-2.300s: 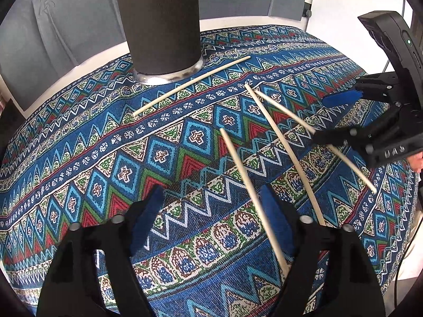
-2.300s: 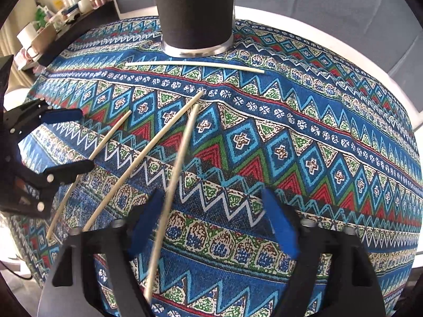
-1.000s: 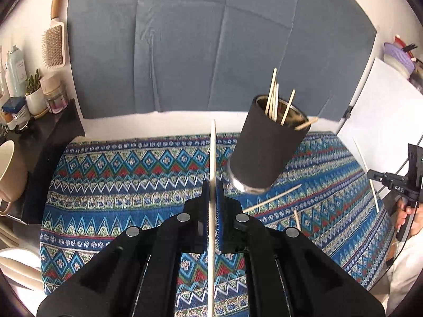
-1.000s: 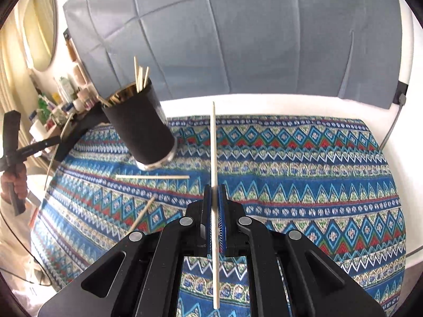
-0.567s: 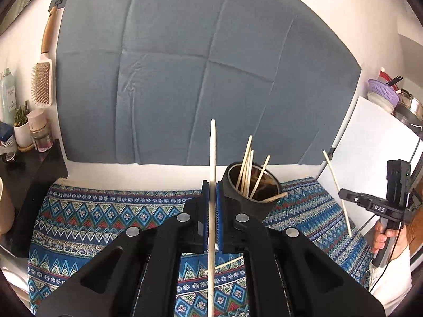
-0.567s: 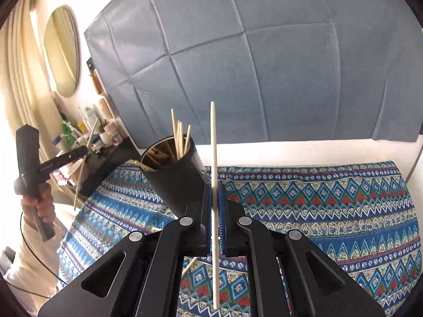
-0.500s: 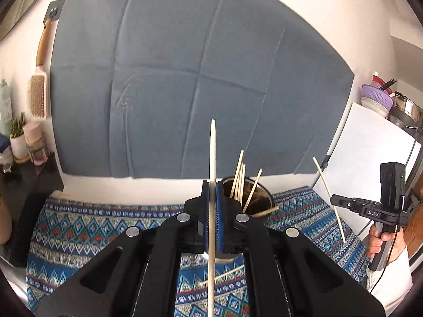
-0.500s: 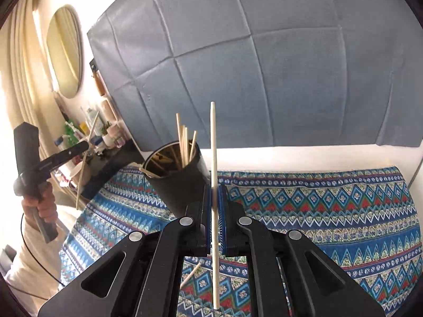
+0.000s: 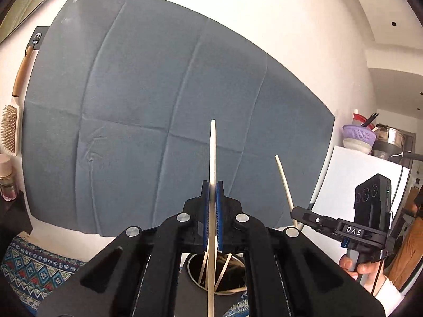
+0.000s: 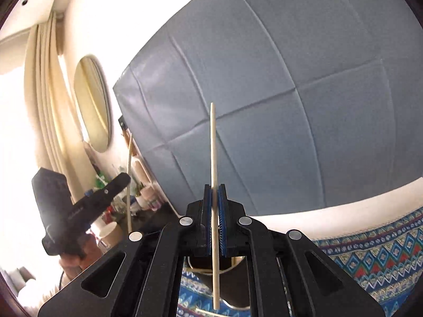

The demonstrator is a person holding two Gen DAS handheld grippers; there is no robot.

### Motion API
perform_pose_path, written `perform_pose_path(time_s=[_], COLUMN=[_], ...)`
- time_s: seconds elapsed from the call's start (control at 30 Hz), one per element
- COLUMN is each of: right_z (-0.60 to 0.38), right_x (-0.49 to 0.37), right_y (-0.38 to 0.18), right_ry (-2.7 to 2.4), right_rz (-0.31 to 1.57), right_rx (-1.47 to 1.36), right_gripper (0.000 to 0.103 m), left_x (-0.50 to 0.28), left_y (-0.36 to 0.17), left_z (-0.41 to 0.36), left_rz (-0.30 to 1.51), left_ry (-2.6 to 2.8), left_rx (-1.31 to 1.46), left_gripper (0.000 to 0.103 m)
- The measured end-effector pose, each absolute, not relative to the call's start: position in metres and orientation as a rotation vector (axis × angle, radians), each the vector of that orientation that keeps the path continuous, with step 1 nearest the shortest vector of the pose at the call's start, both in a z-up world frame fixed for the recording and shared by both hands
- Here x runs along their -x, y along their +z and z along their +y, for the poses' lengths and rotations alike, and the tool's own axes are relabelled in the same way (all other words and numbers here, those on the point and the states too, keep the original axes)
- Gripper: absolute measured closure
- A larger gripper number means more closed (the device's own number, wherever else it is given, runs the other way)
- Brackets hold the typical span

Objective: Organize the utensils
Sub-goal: 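Carry the left tool's chopstick over the black cup while the right tool carries its own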

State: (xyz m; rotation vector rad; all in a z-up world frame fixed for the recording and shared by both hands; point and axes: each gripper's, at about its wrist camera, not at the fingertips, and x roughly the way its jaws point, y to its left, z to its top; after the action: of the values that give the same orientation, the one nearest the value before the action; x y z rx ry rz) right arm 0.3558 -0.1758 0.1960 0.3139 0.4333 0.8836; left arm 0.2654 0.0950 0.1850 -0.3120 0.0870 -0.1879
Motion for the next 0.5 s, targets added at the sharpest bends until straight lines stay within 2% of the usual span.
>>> perform_pose_path(time_s=[0.33, 0.5], right_z=[-0.151, -0.148], right_x=[-0.389, -0.396], right_y=[0.176, 0.161], right_ry=[0.904, 0.948], right_rz=[0.417, 0.333], right_rx=[-0.394, -0.459], right_gripper=[0.098, 0.098], left_x=[-0.291, -0.304], left_y=[0.170, 0.159], left_z=[0.102, 0.097], left_rz=[-0.008, -0.035], left_ry=[-0.236, -0.208], left_rx=[0.350, 0.365], left_gripper=[0.098, 0.098])
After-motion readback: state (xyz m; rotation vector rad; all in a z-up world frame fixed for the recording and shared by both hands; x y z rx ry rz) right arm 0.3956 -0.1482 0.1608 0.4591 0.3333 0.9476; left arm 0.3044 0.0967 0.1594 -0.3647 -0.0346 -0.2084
